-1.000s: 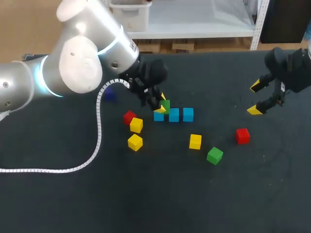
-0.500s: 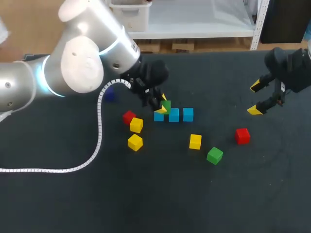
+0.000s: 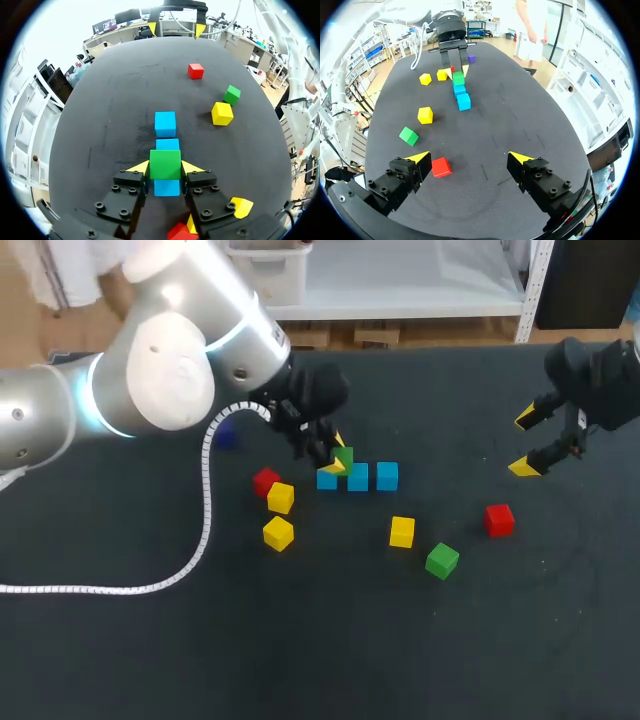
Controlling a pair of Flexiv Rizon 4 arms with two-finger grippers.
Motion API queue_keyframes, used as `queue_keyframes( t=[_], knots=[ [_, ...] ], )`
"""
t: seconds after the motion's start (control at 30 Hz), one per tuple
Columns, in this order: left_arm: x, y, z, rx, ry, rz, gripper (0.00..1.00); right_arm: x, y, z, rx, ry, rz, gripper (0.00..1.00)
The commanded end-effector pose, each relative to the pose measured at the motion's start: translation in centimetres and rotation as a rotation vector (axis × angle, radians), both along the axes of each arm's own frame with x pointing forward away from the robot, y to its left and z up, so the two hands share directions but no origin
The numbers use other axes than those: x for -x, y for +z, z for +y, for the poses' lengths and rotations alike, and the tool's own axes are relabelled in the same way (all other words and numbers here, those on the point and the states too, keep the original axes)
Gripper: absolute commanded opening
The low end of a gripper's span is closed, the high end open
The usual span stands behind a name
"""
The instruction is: Place the blue cubes, place green cubes on the blue cubes, place the yellow cubes on the green cubes, then place the red cubes on the yellow cubes, and place purple cube on the red cubes.
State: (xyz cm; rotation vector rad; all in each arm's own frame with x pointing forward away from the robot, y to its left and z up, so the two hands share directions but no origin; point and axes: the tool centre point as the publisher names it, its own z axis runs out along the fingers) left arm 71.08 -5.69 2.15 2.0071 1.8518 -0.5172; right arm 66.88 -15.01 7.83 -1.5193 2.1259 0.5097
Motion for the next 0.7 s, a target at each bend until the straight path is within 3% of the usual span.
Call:
queue_keyframes(
  t=[0.03, 0.13, 0.27, 0.33, 0.43, 0.53, 0.7],
  knots=[
    [0.0, 0.02, -0.03, -0.002, -0.006, 0.001, 0.18, -0.04, -0.04, -0.01, -0.002, 0.001, 0.0, 1.0],
    [0.07, 0.01, 0.0, -0.003, -0.007, 0.0, 0.17, -0.04, -0.04, -0.01, -0.002, 0.001, 0.0, 1.0],
    [0.2, -0.02, 0.02, -0.004, -0.006, 0.003, 0.27, -0.04, -0.04, -0.01, -0.002, 0.001, 0.0, 1.0],
    [0.25, -0.06, 0.03, -0.005, -0.007, 0.005, 0.36, -0.04, -0.04, -0.01, -0.002, 0.001, 0.0, 1.0],
    [0.28, -0.1, 0.05, -0.008, -0.006, 0.009, 0.71, -0.04, -0.04, -0.01, -0.002, 0.001, 0.0, 1.0],
    [0.27, -0.11, 0.04, -0.015, -0.005, 0.014, 0.96, -0.04, -0.04, -0.01, -0.002, 0.001, 0.0, 1.0],
    [0.16, -0.15, -0.03, -0.017, -0.003, 0.023, 1.0, -0.04, -0.04, -0.01, -0.002, 0.001, 0.0, 1.0]
  ],
)
